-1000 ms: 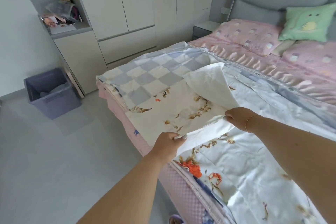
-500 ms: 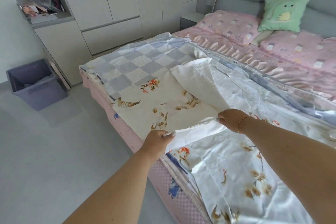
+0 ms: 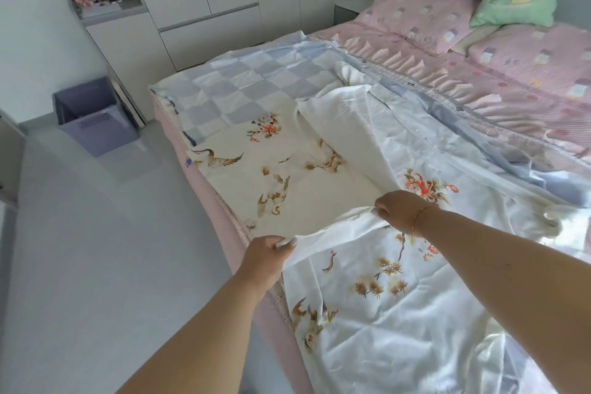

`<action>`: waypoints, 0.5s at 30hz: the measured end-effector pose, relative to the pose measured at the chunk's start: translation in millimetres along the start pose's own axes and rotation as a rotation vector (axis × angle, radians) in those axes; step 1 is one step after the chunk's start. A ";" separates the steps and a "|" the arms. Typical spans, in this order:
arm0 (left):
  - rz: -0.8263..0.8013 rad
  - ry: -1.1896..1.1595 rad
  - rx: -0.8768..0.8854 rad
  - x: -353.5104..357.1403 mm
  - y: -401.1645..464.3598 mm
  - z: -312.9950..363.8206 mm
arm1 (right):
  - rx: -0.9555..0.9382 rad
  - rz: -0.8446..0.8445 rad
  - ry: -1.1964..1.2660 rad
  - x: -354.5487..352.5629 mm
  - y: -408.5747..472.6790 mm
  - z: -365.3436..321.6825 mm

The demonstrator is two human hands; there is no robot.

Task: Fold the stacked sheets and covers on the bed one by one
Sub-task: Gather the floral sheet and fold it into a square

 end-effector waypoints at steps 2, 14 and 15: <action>0.007 -0.004 -0.019 22.4 -11.6 -1.4 | -0.018 -0.020 0.004 13.7 -11.9 11.5; -0.024 0.087 -0.093 113.9 -76.9 -22.9 | -0.080 -0.077 -0.051 79.7 -73.6 36.4; -0.033 0.118 -0.096 121.0 -85.2 -24.2 | -0.086 -0.081 -0.054 86.8 -80.3 37.5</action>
Point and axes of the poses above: each hand's wrist, its own y-axis towards the middle knuckle, its own x-axis out of the palm, z = x × y, the point moved 1 cm from there along y, towards the middle knuckle, and after that the axes turned 13 degrees about -z, right-handed, at the moved point
